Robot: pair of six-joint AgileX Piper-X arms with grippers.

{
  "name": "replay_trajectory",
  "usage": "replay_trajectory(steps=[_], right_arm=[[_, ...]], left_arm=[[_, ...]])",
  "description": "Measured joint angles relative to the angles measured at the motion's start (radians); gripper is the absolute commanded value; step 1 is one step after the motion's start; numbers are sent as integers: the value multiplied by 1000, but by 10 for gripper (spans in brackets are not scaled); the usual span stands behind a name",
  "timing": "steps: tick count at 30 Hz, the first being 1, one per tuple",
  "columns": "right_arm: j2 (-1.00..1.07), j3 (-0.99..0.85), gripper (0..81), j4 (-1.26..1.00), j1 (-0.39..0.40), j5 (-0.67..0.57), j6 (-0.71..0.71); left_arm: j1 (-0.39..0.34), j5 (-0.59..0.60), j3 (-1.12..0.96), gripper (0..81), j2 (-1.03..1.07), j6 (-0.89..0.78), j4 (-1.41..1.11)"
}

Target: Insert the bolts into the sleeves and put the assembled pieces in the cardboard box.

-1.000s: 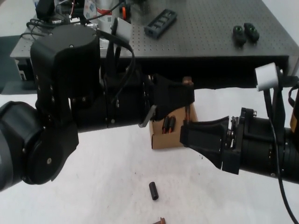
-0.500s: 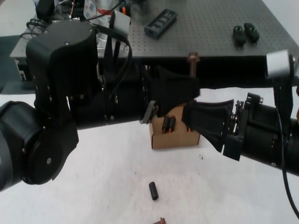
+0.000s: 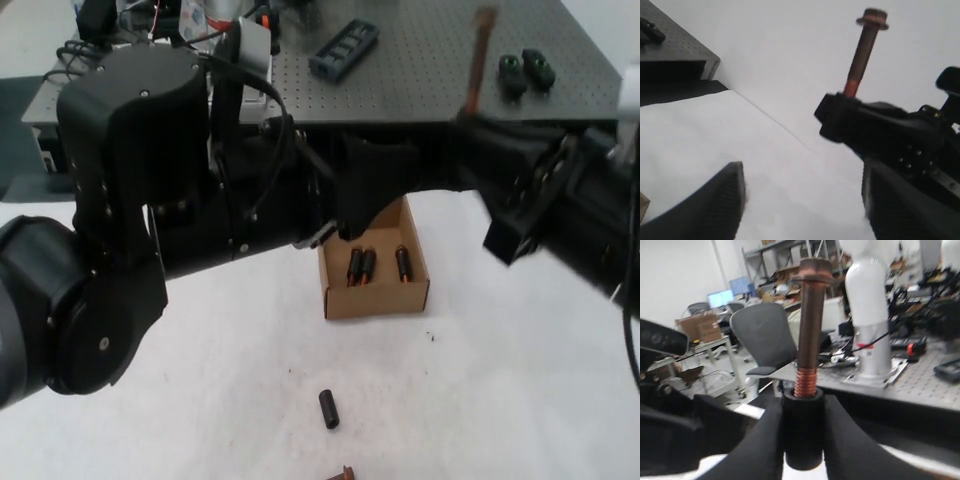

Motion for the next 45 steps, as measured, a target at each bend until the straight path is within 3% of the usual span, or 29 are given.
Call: replay_trajectory(steps=[8,11,18,21,24,28,32,38,45], right_arm=[[36,-19,14,-159,-18,147,-286],[97,-48,14,-152,-18,149,-315],[449,-301,14,59,-20,167,-291],[721,-434,14,192,-20,187,-291],[868,-656,14,392,-20,299,-294],[1041,-823,1,587,-20,358,-302],[1091,-869,107,641,-22,375,-305],[1098,-883,389,690,-42,358,-305],[1033,-884,398,728,-55,306,-303]], left_arm=[[0,-23,0,482,0,110,0],[0,-42,0,482,0,128,0],[0,-112,0,482,0,144,15],[0,-212,0,482,0,163,78],[0,-287,0,482,0,194,142],[0,-350,0,482,0,212,227],[0,-371,0,482,0,229,331],[0,-376,0,482,0,232,399],[0,-393,0,482,0,232,447]])
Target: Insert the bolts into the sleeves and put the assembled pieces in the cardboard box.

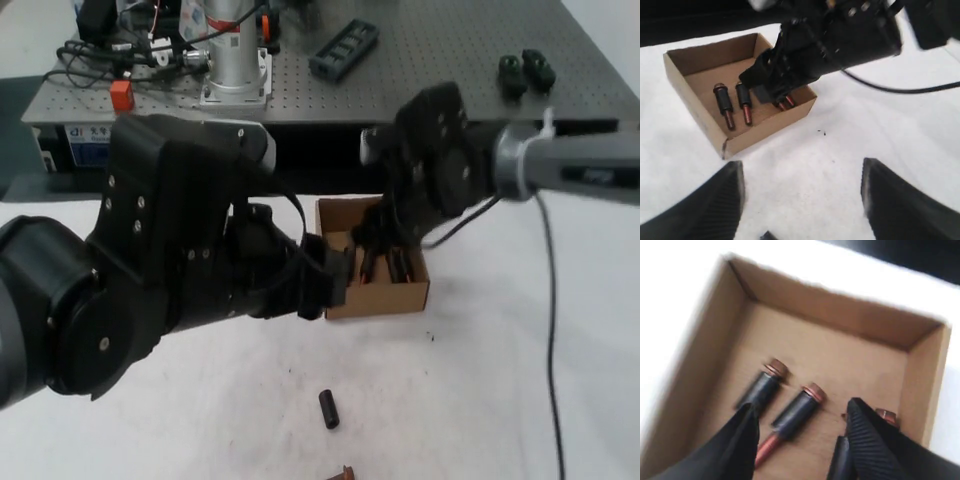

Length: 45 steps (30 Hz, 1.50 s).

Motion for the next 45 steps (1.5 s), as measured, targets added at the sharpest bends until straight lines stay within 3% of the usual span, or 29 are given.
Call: replay_trajectory(steps=[3,7,12,16,32,38,40,43,45], right_arm=[[-114,11,398,59,9,-57,24],[-256,15,398,218,68,-80,27],[-251,20,398,349,153,-76,6],[-157,30,398,448,224,-48,1],[-11,30,386,501,341,-21,40],[15,30,274,512,345,-17,52],[26,30,204,514,345,-9,52],[26,30,28,512,345,7,52],[26,30,16,509,345,7,52]], left_arm=[[0,-49,0,482,0,4,33],[0,-223,0,482,0,4,163],[0,-468,0,482,0,5,302],[0,-551,0,482,0,6,392],[5,-574,106,482,-149,-74,430],[5,-572,105,482,-166,-53,430],[5,-565,105,482,-166,-25,430],[5,-531,105,482,-166,1,430],[5,-445,105,482,-166,32,430]])
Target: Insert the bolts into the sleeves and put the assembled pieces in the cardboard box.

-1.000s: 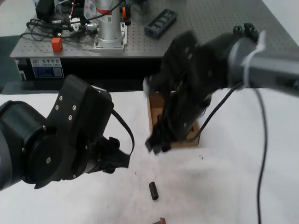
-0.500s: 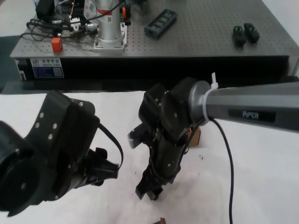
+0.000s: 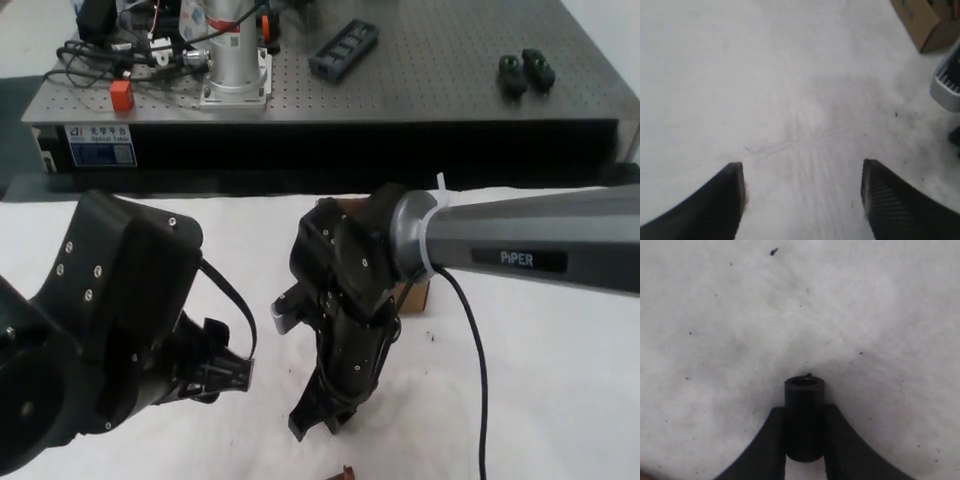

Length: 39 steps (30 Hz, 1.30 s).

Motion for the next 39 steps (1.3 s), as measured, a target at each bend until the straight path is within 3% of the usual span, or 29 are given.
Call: replay_trajectory(steps=[11,15,20,24,29,37,39], right_arm=[[-31,7,17,-2,-20,0,-13],[-124,44,17,-5,-49,0,-5],[-401,180,17,-2,-161,2,6],[-553,279,17,8,-225,9,9],[-731,392,17,26,-308,2,9],[-960,507,17,48,-429,0,-2],[-974,507,17,50,-452,0,-11]], left_arm=[[0,321,0,482,14,78,-4],[0,428,-8,482,115,94,-41],[0,566,-139,469,344,217,7],[-14,575,-285,402,522,359,108],[-78,558,-455,399,682,511,220],[-164,515,-492,394,748,592,283],[-173,498,-496,341,752,598,284]])
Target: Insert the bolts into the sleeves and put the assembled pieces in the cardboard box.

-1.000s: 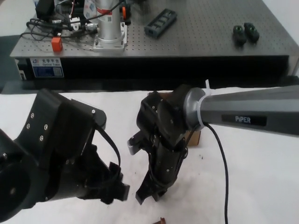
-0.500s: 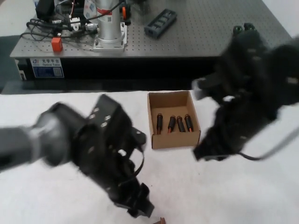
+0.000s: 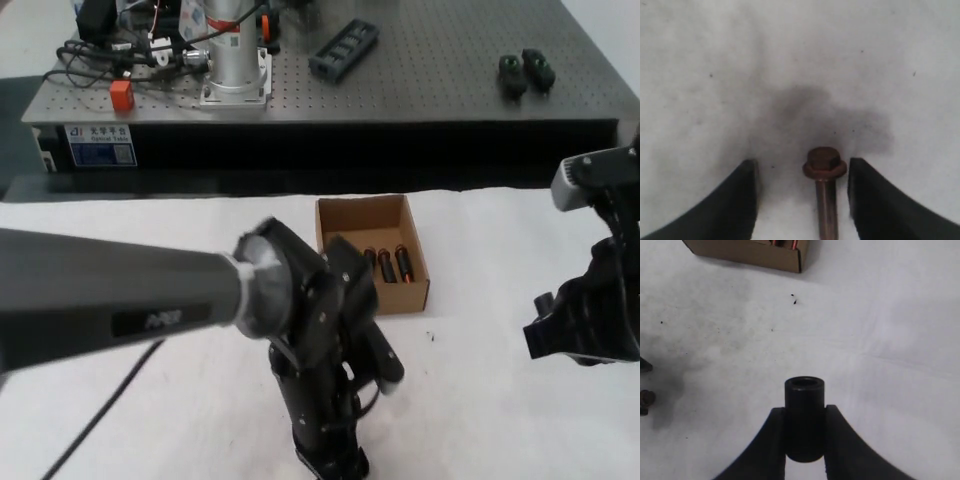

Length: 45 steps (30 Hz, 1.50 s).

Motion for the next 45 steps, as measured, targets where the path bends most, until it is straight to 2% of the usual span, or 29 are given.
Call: replay_trajectory(steps=[2,4,10,19,28,43,45], right_arm=[[0,0,17,0,-12,-11,-3],[0,0,17,0,-16,-37,-5],[0,0,17,2,-17,-45,-5],[0,0,17,2,-19,-47,-6],[0,0,17,2,-19,-47,-6],[0,0,17,2,-19,-52,-6],[0,0,17,2,-19,-52,-6]], left_arm=[[-2,-10,0,280,3,3,0],[-2,-15,-5,261,6,2,4],[-4,-7,-11,408,6,-5,36],[-6,0,-17,414,6,-77,126],[-6,16,-17,243,6,-122,177],[-4,113,-14,233,11,-166,113],[-4,115,-11,207,11,-166,98]])
